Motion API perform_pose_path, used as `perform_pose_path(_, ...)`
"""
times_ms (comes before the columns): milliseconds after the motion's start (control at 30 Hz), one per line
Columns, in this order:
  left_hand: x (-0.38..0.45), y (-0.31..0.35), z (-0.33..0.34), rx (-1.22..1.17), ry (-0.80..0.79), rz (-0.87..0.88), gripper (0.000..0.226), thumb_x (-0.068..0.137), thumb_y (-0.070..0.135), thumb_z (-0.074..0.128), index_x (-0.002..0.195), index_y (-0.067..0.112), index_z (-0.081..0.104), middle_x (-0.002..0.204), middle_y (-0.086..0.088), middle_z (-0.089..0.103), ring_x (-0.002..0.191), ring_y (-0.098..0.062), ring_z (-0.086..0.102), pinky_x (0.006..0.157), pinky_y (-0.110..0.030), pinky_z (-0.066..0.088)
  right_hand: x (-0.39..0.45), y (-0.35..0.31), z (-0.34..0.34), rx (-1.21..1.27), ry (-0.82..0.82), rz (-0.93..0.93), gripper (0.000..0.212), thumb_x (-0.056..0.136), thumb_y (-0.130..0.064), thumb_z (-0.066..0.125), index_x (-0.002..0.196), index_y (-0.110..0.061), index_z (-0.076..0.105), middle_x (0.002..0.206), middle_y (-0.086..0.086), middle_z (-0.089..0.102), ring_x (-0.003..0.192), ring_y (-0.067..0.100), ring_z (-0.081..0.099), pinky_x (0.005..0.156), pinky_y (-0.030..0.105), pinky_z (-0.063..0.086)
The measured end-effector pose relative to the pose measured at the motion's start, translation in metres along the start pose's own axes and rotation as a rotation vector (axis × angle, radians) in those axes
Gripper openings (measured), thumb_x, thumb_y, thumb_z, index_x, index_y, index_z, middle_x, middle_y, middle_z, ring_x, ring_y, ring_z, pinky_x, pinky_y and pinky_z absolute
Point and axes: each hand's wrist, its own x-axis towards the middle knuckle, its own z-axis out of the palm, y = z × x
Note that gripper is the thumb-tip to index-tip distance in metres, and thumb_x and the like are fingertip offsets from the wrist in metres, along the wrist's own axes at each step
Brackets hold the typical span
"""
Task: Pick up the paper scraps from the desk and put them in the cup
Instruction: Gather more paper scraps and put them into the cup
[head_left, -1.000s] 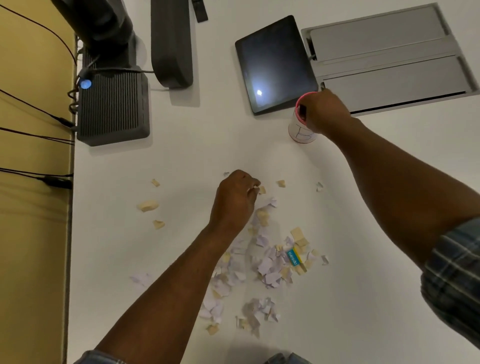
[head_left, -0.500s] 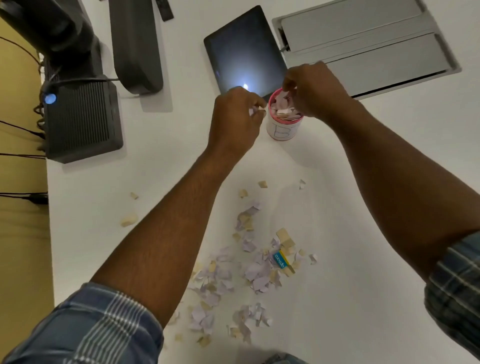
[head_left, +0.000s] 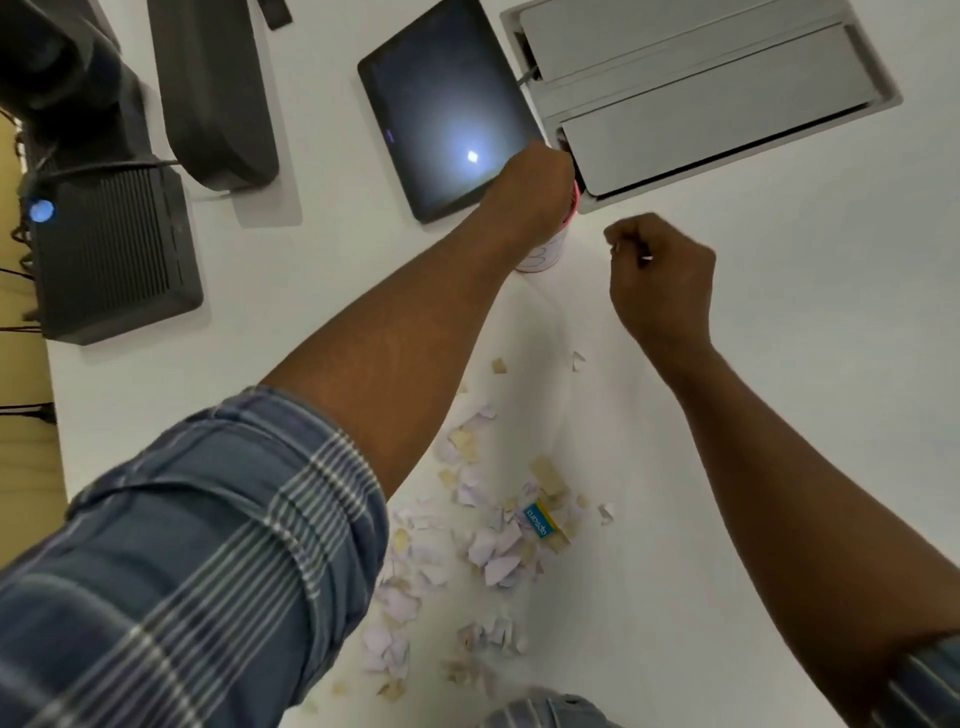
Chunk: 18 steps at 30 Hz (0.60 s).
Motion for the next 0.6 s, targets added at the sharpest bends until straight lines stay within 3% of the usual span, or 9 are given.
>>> perform_pose_path(100, 0.003, 0.001, -0.002, 0.102, -0.108, -0.009, 0.020, 0.088, 0.009, 0.052, 0.069, 0.002, 0.054, 0.072, -0.011, 0.058, 0.097, -0.031, 0.063, 0.071, -0.029, 0.039, -0.020, 0.011, 0.002, -0.009, -0.042, 0.018, 0.025, 0.084, -0.003, 0.049, 0.094, -0.009, 0.072, 0.091, 0.001, 0.074, 0.076, 0.009, 0.065, 0.072, 0.008, 0.043)
perform_pose_path(167, 0.005, 0.000, -0.004, 0.110, -0.134, 0.008, 0.012, 0.089, 0.010, 0.054, 0.084, 0.001, 0.060, 0.084, -0.014, 0.064, 0.099, -0.031, 0.063, 0.074, -0.031, 0.043, -0.032, 0.014, 0.004, -0.031, -0.096, 0.028, 0.024, 0.085, -0.003, 0.051, 0.097, -0.009, 0.071, 0.095, 0.002, 0.074, 0.079, 0.012, 0.066, 0.074, 0.013, 0.044)
perform_pose_path(267, 0.007, -0.003, -0.013, 0.093, -0.130, 0.022, 0.025, 0.090, 0.013, 0.052, 0.110, -0.001, 0.059, 0.108, -0.018, 0.065, 0.098, -0.030, 0.062, 0.071, -0.030, 0.043, -0.046, 0.017, 0.007, -0.098, -0.231, 0.060, 0.024, 0.090, -0.009, 0.053, 0.108, -0.009, 0.069, 0.106, 0.004, 0.072, 0.090, 0.019, 0.068, 0.079, 0.020, 0.048)
perform_pose_path(400, -0.003, -0.009, -0.030, 0.048, -0.072, 0.010, 0.031, 0.089, 0.021, 0.057, 0.116, 0.004, 0.061, 0.111, -0.013, 0.064, 0.099, -0.027, 0.060, 0.073, -0.030, 0.046, -0.060, 0.020, 0.016, -0.256, -0.373, 0.096, 0.034, 0.092, -0.019, 0.055, 0.124, -0.010, 0.060, 0.124, 0.010, 0.063, 0.109, 0.027, 0.060, 0.091, 0.036, 0.048)
perform_pose_path(600, -0.033, -0.018, -0.031, -0.094, 0.071, 0.029, 0.038, 0.088, 0.020, 0.062, 0.125, 0.017, 0.059, 0.123, -0.008, 0.061, 0.114, -0.025, 0.053, 0.081, -0.028, 0.043, -0.077, 0.019, 0.030, -0.345, -0.545, 0.116, 0.046, 0.093, -0.020, 0.052, 0.137, -0.009, 0.045, 0.135, 0.013, 0.046, 0.123, 0.030, 0.043, 0.096, 0.039, 0.043)
